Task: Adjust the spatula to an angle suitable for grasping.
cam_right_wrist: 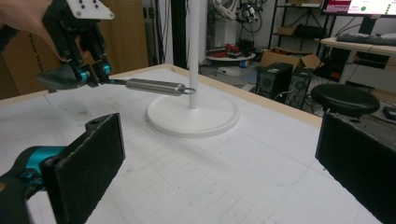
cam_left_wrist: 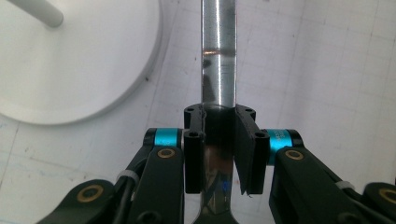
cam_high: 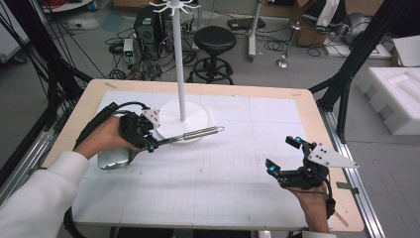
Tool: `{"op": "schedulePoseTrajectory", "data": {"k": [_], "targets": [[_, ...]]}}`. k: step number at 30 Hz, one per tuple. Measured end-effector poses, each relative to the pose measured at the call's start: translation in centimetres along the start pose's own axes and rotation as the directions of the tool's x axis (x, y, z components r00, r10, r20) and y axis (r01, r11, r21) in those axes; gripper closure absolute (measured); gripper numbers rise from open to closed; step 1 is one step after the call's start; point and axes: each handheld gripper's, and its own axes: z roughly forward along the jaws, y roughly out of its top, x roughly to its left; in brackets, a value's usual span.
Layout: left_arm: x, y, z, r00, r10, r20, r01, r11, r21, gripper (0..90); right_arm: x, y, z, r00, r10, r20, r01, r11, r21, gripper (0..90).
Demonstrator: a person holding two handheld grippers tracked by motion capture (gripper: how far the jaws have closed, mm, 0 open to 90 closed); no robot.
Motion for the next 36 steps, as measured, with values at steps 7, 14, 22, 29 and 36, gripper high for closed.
{"op": "schedulePoseTrajectory", "data": {"k": [7,14,22,29,36], "targets": [[0.1,-2.3,-0.5,1.0,0.001,-0.006,-0.001,1.0,0.0,74.8,0.4,0.0,0.5,0.9999,0.001,-0.011,-0.001,1.0,0.019,0.4],[0.1,-3.9,0.2,0.9993,0.032,0.019,-0.033,0.999,0.032,74.9,0.4,0.0,0.8,0.9998,-0.015,-0.016,0.015,1.0,0.024,0.4],[0.3,-5.3,1.3,0.9972,0.052,0.052,-0.056,0.9965,0.063,74.9,0.4,-0.1,0.7,0.9999,-0.007,-0.015,0.007,1.0,0.027,0.4],[0.1,-6.1,2.3,0.9937,0.079,0.08,-0.087,0.9907,0.105,74.8,0.4,-0.1,0.6,0.9999,-0.007,-0.014,0.007,1.0,0.026,0.4],[-0.1,-6.7,3.3,0.9917,0.083,0.098,-0.096,0.9861,0.136,74.8,0.3,0.0,0.6,0.9998,-0.016,-0.009,0.016,1.0,0.02,0.4]]}}
